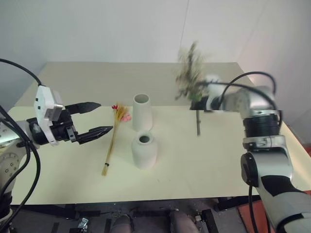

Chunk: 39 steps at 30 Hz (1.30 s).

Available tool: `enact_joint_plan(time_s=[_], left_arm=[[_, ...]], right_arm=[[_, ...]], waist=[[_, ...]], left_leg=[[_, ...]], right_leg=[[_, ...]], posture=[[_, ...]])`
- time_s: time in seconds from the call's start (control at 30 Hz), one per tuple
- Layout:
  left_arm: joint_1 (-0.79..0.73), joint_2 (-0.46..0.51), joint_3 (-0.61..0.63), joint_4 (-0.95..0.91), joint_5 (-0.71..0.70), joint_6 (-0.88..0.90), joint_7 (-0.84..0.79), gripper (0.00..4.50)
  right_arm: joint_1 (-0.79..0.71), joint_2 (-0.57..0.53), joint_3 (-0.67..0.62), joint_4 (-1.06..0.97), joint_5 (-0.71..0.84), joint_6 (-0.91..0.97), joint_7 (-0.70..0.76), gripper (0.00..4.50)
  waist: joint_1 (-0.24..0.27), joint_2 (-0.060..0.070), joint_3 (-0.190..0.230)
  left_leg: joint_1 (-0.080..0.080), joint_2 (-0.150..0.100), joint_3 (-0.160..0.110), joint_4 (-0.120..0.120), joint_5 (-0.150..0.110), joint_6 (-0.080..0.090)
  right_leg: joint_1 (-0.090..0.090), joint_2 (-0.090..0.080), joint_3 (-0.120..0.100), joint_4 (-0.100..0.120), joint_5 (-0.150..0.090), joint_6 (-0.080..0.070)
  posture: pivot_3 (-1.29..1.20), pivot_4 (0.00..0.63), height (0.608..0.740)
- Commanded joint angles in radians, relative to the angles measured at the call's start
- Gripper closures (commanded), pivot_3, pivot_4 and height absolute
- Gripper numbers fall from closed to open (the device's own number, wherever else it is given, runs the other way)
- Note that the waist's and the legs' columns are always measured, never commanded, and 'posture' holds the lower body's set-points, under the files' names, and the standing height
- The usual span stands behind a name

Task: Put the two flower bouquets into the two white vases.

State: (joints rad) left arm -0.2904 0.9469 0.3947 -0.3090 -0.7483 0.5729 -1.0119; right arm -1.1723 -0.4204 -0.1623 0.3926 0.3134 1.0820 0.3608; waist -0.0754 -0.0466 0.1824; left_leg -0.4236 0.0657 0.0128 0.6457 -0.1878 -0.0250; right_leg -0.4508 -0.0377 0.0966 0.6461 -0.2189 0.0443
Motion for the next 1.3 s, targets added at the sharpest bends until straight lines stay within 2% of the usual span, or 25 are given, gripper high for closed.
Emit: enact_joint_plan(time_s=[0.03, 0.27, 0.43, 0.93, 1.07, 1.3], left_arm=[[-0.037, 0.015, 0.017, 0.02, -0.002, -0.002, 0.008, 0.0], [-0.042, 0.017, 0.029, 0.026, 0.019, 0.019, 0.077, 0.0], [-0.025, 0.011, 0.04, -0.002, 0.019, 0.063, 0.15, 0.0], [0.025, 0.013, 0.073, -0.039, 0.019, 0.076, 0.173, 0.0], [0.016, 0.014, 0.062, -0.033, 0.023, 0.073, 0.174, 0.0], [-0.004, 0.008, 0.031, -0.009, 0.037, 0.06, 0.164, 0.0]], right_arm=[[-0.067, 0.067, -0.071, -0.098, 0.057, -0.254, 0.013, 4.3], [-0.116, 0.256, -0.045, -0.06, 0.079, -0.541, 0.04, 4.3], [-0.117, 0.35, -0.003, -0.012, 0.074, -0.613, 0.055, 4.3], [0.003, 0.394, 0.11, 0.034, 0.023, -0.66, 0.114, 4.3], [0.046, 0.399, 0.148, 0.029, -0.008, -0.705, 0.135, 2.96], [0.181, 0.357, 0.197, -0.13, -0.023, -0.68, 0.181, 0.5]], waist=[[-0.011, 0.0, 0.0], [-0.026, 0.0, 0.0], [-0.021, 0.0, 0.0], [-0.023, 0.0, 0.0], [-0.024, 0.0, 0.0], [-0.019, 0.0, 0.0]], left_leg=[[0.0, 0.001, 0.0, 0.0, 0.0, 0.0], [0.0, 0.002, -0.001, 0.0, 0.0, 0.0], [-0.001, 0.002, -0.001, 0.0, 0.0, 0.0], [-0.002, 0.002, -0.001, 0.0, 0.0, 0.0], [-0.002, 0.002, -0.001, 0.0, 0.0, 0.0], [-0.002, 0.002, -0.001, 0.0, 0.0, 0.0]], right_leg=[[0.0, 0.001, 0.0, 0.0, 0.0, 0.0], [0.0, 0.002, 0.0, 0.001, 0.004, -0.007], [0.0, 0.002, -0.001, 0.001, 0.005, -0.008], [-0.003, 0.001, -0.001, 0.001, 0.005, -0.009], [-0.003, 0.002, 0.0, 0.002, 0.005, -0.009], [-0.003, 0.001, -0.001, 0.002, 0.005, -0.008]], posture=[[0.0, 0.15, 0.74], [0.0, 0.15, 0.74], [0.0, 0.15, 0.74], [0.0, 0.15, 0.74], [0.0, 0.15, 0.74], [0.0, 0.15, 0.74]])
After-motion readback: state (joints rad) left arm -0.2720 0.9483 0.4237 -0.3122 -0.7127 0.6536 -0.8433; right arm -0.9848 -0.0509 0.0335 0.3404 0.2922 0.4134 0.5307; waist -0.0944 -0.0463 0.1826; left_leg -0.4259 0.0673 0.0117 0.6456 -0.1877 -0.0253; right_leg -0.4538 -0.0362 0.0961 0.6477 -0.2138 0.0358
